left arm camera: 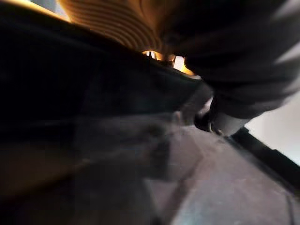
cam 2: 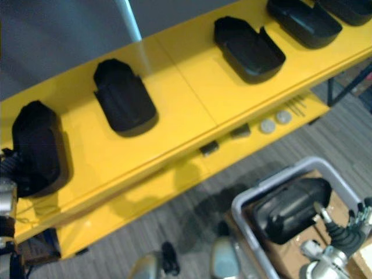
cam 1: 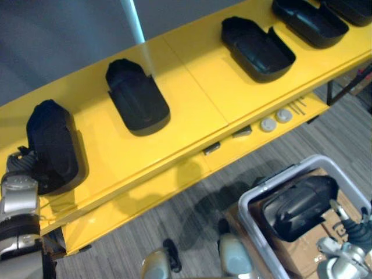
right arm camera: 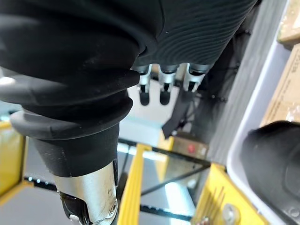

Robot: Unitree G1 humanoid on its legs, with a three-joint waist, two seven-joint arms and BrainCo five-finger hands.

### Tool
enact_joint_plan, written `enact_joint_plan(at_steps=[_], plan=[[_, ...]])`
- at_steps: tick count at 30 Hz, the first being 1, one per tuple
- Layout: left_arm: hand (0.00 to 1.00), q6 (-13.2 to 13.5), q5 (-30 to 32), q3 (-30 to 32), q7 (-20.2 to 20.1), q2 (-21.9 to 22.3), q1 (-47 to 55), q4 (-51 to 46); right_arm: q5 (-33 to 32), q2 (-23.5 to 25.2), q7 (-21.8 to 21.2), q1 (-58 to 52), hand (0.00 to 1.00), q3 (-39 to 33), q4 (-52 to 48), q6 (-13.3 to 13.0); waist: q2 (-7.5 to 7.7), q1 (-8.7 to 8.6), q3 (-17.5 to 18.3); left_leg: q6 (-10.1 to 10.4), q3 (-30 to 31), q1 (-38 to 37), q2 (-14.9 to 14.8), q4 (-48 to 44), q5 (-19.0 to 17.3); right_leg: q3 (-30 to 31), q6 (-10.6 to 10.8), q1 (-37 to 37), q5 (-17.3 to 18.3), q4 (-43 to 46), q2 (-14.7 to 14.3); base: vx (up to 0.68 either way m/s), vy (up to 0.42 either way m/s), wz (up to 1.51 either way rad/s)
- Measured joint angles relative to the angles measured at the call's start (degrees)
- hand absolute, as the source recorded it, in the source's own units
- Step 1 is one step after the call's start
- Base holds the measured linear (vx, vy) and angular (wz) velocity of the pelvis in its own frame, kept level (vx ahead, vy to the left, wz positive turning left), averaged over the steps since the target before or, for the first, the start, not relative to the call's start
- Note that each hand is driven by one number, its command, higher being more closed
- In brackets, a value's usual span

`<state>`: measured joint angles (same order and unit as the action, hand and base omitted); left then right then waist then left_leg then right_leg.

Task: Walk over and take plastic housings, then place them on the shelf

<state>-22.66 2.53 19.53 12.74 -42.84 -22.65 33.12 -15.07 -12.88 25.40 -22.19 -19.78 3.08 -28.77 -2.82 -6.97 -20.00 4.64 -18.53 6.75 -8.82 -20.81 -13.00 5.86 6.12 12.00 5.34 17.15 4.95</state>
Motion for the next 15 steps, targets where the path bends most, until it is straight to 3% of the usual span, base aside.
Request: enact_joint_plan(at_steps=[4,8,10,13,15], plan=[[0.00,1.9,-0.7,0.0,9.1,1.2,0.0,-0.6,0.0,-0.3,-1.7,0.0,0.00,0.0,0.0,-0.2,-0.21,-0.10,-0.2,0.1,-0.5,-0.1,-0.5,-0.8,-0.8,0.4,-0.1,0.1,0.3,0.6,-0.1,-0.01,0.018,-0.09],[0.00,5.5,-5.0,0.1,19.4,1.2,0.0,-3.3,0.1,-0.3,-3.7,0.1,0.00,0.3,-0.9,-3.5,-0.19,-0.12,-0.2,0.0,-0.6,-1.2,0.0,-0.5,-0.8,0.5,0.0,-0.1,1.4,2.2,0.1,0.00,0.002,-0.01],[0.00,9.5,-6.6,0.9,25.1,1.2,0.2,-6.8,0.3,-0.3,-4.5,0.3,0.00,0.8,-5.9,-5.3,-0.19,-0.03,-0.2,0.1,-0.7,-2.6,0.5,0.8,-0.3,0.4,0.0,-0.6,1.8,2.8,0.3,0.00,0.000,0.00],[0.00,14.4,-6.4,2.2,29.0,1.2,0.4,-10.4,3.1,-0.8,-4.5,1.7,0.00,0.9,-12.5,-8.7,-0.03,-0.10,0.1,0.2,-0.7,-5.5,1.3,3.5,0.8,0.3,-0.1,-2.4,2.2,2.6,0.9,0.00,0.000,0.00],[0.00,19.8,-6.5,3.0,31.6,1.2,2.1,-14.0,4.7,-3.1,-4.5,4.8,0.00,0.5,-16.6,-11.6,-0.17,-0.41,1.3,0.1,0.0,-8.0,2.6,7.2,2.7,-0.5,0.0,-3.8,2.7,2.3,1.5,0.04,-0.031,0.14]])
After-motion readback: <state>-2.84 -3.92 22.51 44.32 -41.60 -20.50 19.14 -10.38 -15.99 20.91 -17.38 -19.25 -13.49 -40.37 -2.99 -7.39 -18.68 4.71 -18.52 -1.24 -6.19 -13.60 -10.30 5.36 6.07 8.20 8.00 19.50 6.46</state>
